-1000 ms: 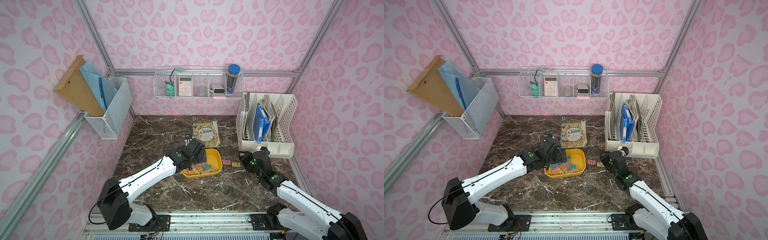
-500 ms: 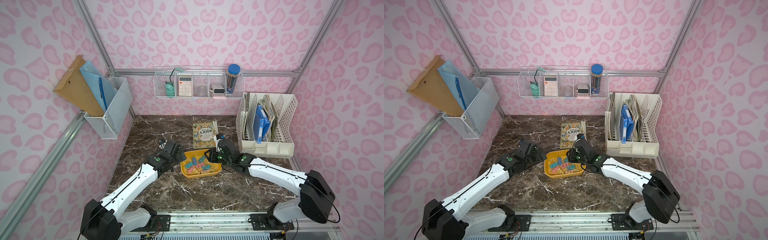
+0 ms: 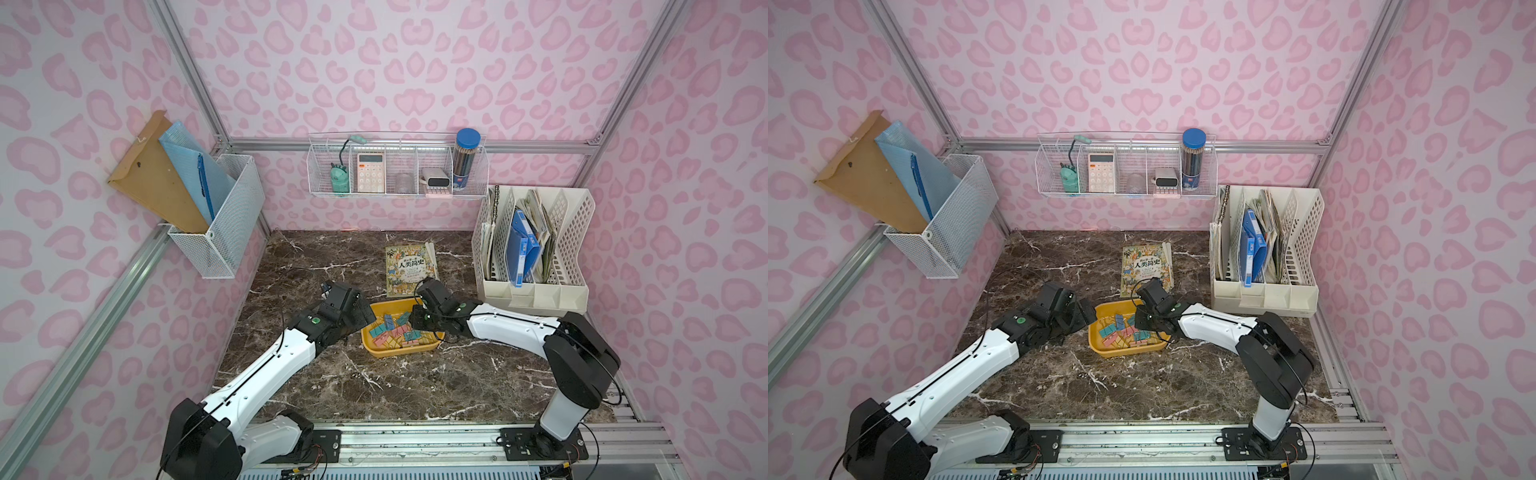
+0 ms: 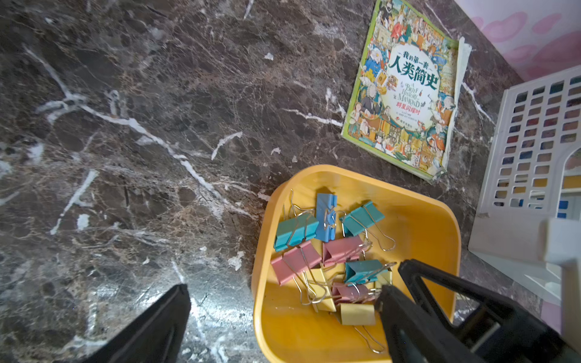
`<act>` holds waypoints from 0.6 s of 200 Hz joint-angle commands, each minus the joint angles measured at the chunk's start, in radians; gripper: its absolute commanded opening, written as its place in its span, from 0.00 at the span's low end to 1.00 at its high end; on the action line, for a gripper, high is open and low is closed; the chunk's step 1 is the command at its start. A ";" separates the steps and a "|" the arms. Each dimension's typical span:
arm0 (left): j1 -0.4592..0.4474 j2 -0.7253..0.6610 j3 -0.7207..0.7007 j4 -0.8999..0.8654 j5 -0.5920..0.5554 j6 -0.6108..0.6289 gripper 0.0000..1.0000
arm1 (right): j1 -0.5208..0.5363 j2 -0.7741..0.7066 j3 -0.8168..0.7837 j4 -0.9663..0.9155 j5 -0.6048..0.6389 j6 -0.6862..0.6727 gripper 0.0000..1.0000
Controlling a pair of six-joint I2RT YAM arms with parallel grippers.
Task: Take out the binder clips from the storage box
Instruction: Pick up the binder clip from the storage box.
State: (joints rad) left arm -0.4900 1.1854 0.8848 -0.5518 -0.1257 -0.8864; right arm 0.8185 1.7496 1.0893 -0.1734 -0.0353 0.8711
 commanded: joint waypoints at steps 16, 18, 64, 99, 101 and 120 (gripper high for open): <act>0.001 0.014 0.002 0.025 0.048 0.023 0.99 | -0.019 0.036 0.009 0.047 -0.062 0.031 0.32; 0.001 0.015 0.002 0.026 0.050 0.023 0.99 | -0.021 0.038 0.009 0.049 -0.063 0.031 0.32; 0.001 0.032 0.011 0.027 0.059 0.023 0.99 | -0.038 0.071 0.027 0.092 -0.108 0.048 0.34; 0.001 0.035 0.014 0.027 0.060 0.026 0.99 | -0.057 0.108 0.031 0.106 -0.139 0.060 0.28; 0.001 0.035 0.014 0.027 0.060 0.027 0.99 | -0.057 0.109 0.028 0.107 -0.139 0.061 0.28; 0.001 0.037 0.011 0.026 0.058 0.025 0.98 | -0.058 0.110 0.033 0.107 -0.136 0.055 0.22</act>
State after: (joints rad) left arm -0.4900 1.2182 0.8917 -0.5354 -0.0689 -0.8677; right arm 0.7616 1.8595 1.1141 -0.0822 -0.1650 0.9234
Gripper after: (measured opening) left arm 0.986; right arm 0.253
